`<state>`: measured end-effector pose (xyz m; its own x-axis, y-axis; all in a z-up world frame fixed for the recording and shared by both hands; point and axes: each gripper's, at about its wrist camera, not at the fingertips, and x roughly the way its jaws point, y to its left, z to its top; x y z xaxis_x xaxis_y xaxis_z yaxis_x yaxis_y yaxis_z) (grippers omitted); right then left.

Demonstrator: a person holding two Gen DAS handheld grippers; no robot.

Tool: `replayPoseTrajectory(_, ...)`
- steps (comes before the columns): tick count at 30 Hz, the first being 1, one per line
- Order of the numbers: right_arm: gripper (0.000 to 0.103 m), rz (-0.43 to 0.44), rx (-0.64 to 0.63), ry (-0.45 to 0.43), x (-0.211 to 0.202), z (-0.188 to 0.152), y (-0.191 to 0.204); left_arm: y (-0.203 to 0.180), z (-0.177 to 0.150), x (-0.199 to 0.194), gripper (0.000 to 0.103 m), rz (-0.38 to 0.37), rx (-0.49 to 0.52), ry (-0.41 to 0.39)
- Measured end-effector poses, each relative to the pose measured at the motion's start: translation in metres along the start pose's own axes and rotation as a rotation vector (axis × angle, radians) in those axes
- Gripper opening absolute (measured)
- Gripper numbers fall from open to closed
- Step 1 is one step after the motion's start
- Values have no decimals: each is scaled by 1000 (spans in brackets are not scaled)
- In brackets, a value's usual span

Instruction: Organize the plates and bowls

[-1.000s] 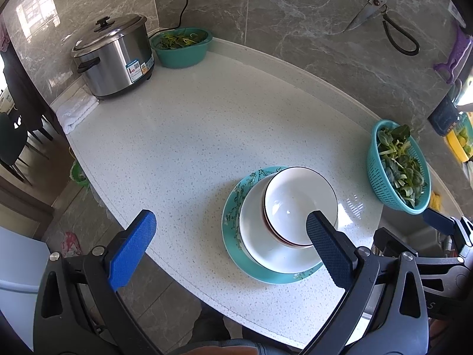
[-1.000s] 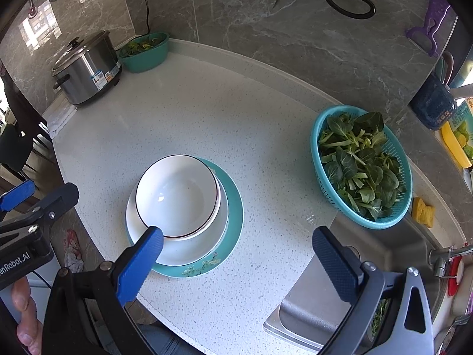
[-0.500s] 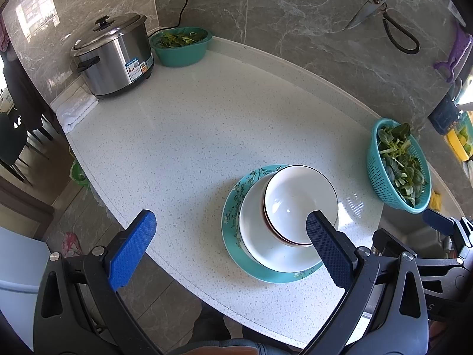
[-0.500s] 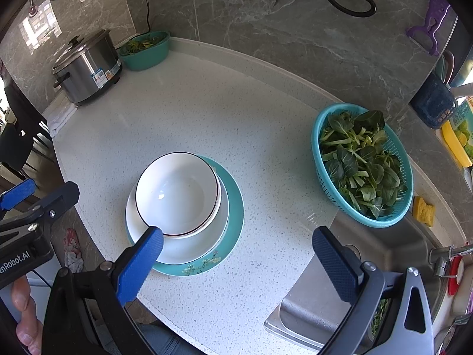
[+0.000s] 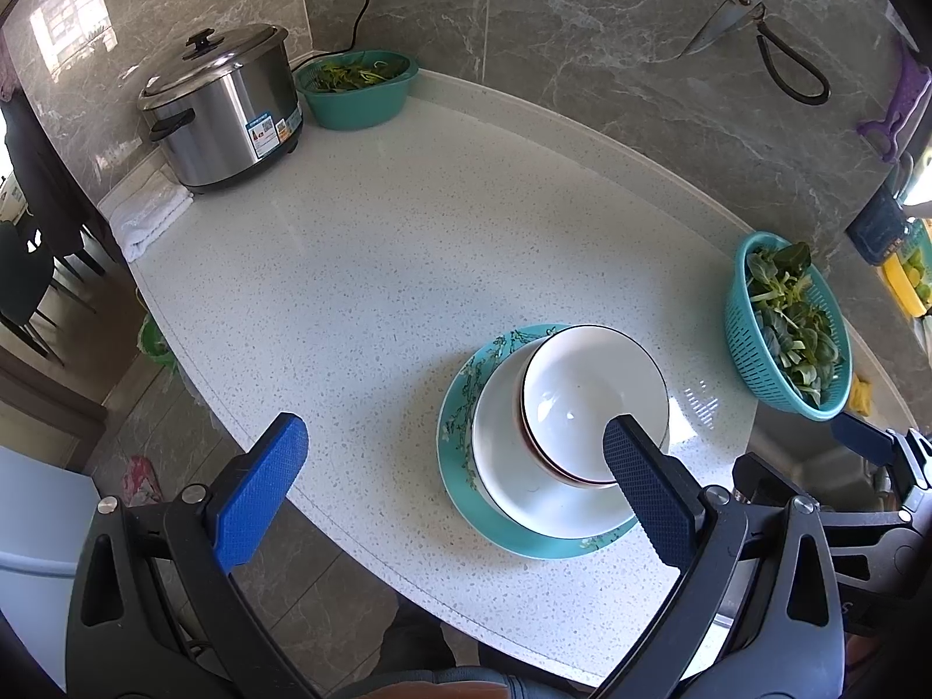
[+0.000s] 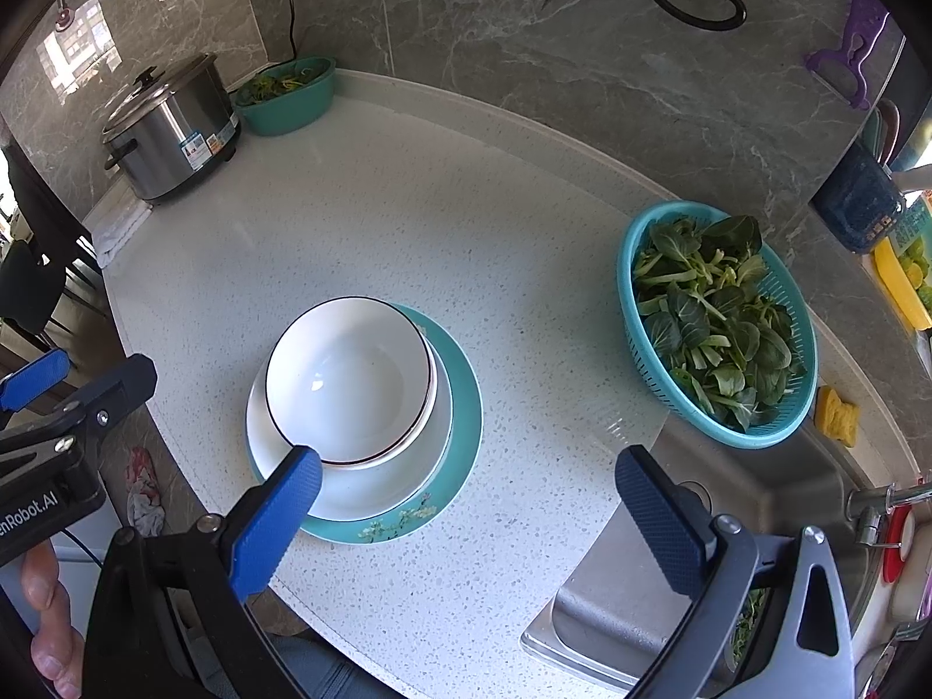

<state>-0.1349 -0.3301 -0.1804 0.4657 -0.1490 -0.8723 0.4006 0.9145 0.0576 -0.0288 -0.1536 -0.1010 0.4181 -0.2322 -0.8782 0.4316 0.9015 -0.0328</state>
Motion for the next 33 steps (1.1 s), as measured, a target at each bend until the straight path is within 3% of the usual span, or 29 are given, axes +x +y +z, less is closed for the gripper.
replayPoseTrajectory(33,103,3,-3,9,7,2,-2,5,3,9,103,-2,14,9)
